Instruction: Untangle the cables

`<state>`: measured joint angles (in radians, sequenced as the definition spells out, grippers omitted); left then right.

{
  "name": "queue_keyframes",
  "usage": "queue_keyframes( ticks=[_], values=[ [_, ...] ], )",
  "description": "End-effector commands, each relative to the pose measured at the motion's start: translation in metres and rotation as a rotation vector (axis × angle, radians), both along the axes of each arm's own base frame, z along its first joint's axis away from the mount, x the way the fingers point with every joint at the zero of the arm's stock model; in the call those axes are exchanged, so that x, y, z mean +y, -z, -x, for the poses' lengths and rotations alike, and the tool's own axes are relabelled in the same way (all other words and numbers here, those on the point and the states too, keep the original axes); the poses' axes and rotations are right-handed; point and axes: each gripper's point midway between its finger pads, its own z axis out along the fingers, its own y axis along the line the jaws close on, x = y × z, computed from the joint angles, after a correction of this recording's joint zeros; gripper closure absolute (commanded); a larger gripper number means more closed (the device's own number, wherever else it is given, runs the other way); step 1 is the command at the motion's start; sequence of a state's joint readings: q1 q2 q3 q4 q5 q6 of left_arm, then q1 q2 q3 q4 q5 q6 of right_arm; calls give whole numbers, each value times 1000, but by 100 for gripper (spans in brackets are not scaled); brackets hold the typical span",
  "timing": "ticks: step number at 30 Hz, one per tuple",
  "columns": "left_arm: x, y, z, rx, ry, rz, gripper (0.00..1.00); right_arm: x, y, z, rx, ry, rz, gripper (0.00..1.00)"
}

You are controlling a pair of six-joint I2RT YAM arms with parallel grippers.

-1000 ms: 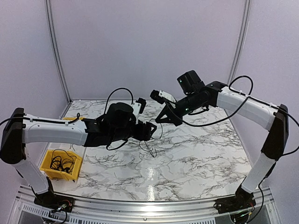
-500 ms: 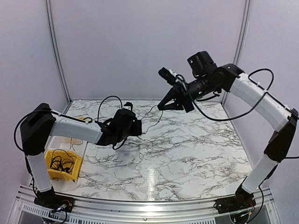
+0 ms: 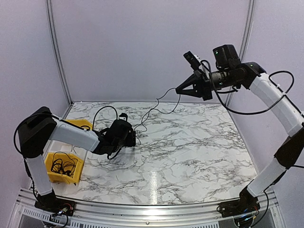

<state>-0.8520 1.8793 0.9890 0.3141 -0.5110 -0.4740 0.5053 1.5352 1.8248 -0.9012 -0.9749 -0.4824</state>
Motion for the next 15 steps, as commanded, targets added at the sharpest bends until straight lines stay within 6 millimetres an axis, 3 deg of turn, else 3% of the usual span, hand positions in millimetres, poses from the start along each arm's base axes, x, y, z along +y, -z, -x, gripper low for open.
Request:
queue_keyframes(
  ticks=[1, 5, 10, 13, 15],
  values=[
    [16, -29, 3, -72, -23, 2, 25, 1, -8, -13, 5, 15, -32, 100],
    [37, -8, 12, -34, -57, -25, 24, -15, -54, -16, -72, 35, -100, 100],
    [49, 14, 18, 11, -72, -44, 24, -55, -122, -22, -260, 184, -204, 100],
    [50, 17, 20, 21, -70, -41, 24, -67, -134, -24, -279, 222, -241, 100],
    [50, 18, 21, 23, -69, -47, 24, -66, -126, -31, -252, 224, -232, 100]
  ],
)
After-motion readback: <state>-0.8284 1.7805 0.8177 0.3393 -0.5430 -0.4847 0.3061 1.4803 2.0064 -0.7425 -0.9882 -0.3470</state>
